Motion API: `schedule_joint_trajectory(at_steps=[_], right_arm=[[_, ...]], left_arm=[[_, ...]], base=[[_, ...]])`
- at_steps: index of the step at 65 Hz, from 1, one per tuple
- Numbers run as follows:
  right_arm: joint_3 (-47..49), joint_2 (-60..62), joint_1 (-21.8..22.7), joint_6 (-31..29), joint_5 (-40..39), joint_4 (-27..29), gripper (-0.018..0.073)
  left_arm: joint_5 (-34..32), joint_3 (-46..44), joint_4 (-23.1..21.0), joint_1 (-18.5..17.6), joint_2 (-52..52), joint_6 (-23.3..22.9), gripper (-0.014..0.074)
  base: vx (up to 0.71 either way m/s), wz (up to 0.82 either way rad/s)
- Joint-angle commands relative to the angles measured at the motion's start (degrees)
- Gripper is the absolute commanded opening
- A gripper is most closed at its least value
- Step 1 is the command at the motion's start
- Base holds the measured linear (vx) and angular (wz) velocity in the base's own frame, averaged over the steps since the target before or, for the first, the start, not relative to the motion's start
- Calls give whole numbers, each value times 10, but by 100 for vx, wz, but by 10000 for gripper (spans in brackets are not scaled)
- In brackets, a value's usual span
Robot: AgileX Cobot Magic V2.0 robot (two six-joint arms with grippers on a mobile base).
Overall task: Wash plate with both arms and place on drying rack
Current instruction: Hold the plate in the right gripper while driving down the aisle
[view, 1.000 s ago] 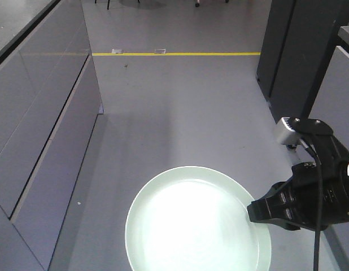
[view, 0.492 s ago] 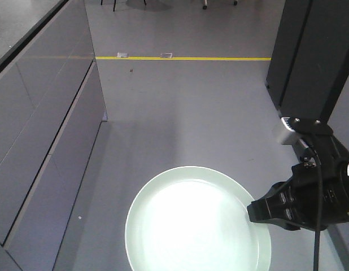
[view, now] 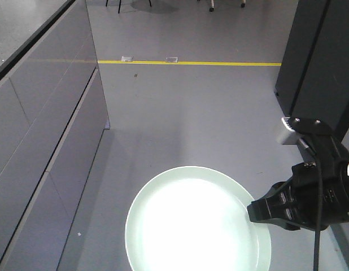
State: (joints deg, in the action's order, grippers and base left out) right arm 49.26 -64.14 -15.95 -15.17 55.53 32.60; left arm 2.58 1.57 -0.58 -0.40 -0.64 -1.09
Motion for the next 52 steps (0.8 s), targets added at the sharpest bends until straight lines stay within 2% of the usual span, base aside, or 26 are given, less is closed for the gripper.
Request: schedule_joint_trajectory(at_steps=[1, 52], right_arm=[[16, 13, 1, -6, -16, 22, -8], [16, 13, 1, -6, -16, 22, -8]], left_arm=[[-44, -19, -4, 1, -9, -5, -6], [-44, -19, -4, 1, -9, -5, -6]], base=[[20, 2], [17, -8]])
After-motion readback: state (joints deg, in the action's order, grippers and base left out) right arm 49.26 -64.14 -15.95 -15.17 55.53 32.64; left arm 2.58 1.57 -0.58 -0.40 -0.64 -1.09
